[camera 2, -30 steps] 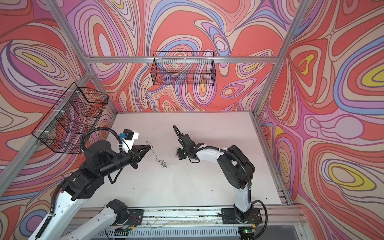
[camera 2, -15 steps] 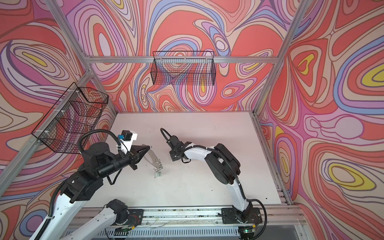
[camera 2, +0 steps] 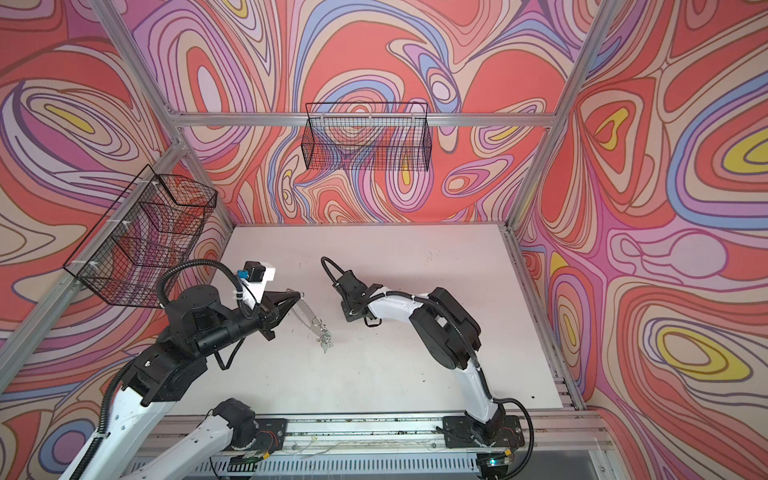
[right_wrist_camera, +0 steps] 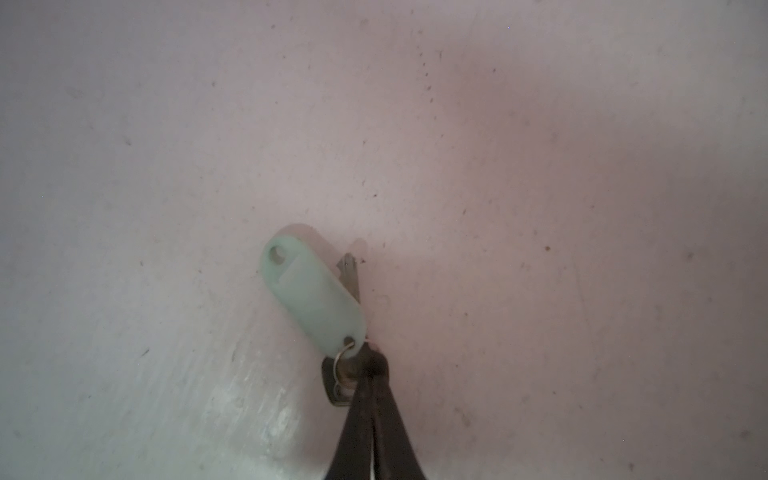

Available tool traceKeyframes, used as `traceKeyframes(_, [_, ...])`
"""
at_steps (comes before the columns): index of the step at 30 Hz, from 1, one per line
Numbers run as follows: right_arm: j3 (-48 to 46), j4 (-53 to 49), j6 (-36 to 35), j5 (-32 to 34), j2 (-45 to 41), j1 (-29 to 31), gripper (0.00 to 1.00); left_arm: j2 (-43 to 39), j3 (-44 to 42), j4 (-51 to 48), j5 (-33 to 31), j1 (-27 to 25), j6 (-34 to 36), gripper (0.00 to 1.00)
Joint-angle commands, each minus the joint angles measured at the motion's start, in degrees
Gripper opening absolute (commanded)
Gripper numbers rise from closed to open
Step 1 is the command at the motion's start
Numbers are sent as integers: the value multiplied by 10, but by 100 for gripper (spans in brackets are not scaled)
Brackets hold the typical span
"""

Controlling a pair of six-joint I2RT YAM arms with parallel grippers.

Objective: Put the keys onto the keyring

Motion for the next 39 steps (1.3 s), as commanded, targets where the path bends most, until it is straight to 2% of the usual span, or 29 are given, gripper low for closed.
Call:
traceKeyframes(1, [-23,15,4,4,-38,2,0,-8,-3,24,-1,2,9,0])
traceKeyframes(8, [-81,37,7,-15,-95,-2,0,-9,-3,27,2,3,6,0])
traceKeyframes(11, [-77,49,9,-37,-93,-5,2,-8,-4,29,1,3,6,0])
traceKeyframes(12, [-69,53,10,-37,-86,-5,15,-8,-4,30,1,3,5,0])
traceKeyframes(14, [-52,61,9,-38,-71,-5,30,-8,-5,30,3,3,3,0])
traceKeyframes(18, [7,44,-2,-45,-17,-5,32,-10,-5,25,1,3,6,0])
traceKeyframes(23, [53,20,-13,-48,34,-8,32,-13,-7,25,-2,3,6,0])
traceKeyframes(27, [52,10,-11,-49,49,-20,25,-12,-8,27,2,3,5,0])
traceKeyframes(39, [-102,23,-7,-28,-48,-24,13,4,-5,37,27,3,-13,0])
